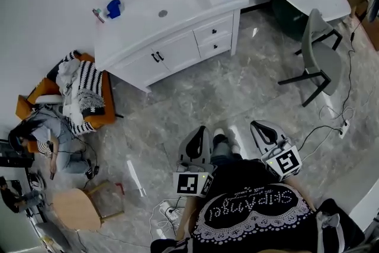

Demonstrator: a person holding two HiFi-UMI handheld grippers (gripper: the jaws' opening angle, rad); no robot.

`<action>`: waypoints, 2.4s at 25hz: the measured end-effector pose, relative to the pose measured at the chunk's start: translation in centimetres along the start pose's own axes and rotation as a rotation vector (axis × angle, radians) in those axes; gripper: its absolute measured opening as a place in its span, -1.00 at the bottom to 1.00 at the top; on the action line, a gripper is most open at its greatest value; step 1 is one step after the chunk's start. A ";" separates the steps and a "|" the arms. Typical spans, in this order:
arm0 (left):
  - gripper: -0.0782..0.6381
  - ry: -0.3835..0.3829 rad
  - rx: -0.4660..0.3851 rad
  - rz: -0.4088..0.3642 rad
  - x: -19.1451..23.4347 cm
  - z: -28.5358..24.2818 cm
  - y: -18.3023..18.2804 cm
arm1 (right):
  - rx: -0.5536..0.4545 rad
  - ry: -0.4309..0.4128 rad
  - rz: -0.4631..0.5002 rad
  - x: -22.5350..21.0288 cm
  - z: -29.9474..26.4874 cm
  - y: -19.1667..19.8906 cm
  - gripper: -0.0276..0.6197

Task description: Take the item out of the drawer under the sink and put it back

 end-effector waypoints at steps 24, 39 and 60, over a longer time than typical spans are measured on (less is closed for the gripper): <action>-0.77 0.082 -0.019 -0.049 8.1 -4.3 -3.8 | -0.014 0.099 -0.016 -1.0 -8.1 -4.2 -0.86; -0.77 0.063 0.025 0.003 9.9 -5.9 -3.7 | 0.048 0.070 -0.040 -2.2 -11.0 -4.9 -0.86; -0.77 0.011 -0.069 -0.068 9.7 -17.4 -8.5 | -0.030 0.025 -0.004 -14.7 -16.0 -9.7 -0.86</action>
Point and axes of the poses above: the fingertips, and each gripper's own axes: z backward along the fingers, x to its left, y out of its underside, the point moved 7 cm from there along z, backward along the fingers, and after that the axes turned 12 degrees about x, right-handed, at the moved point
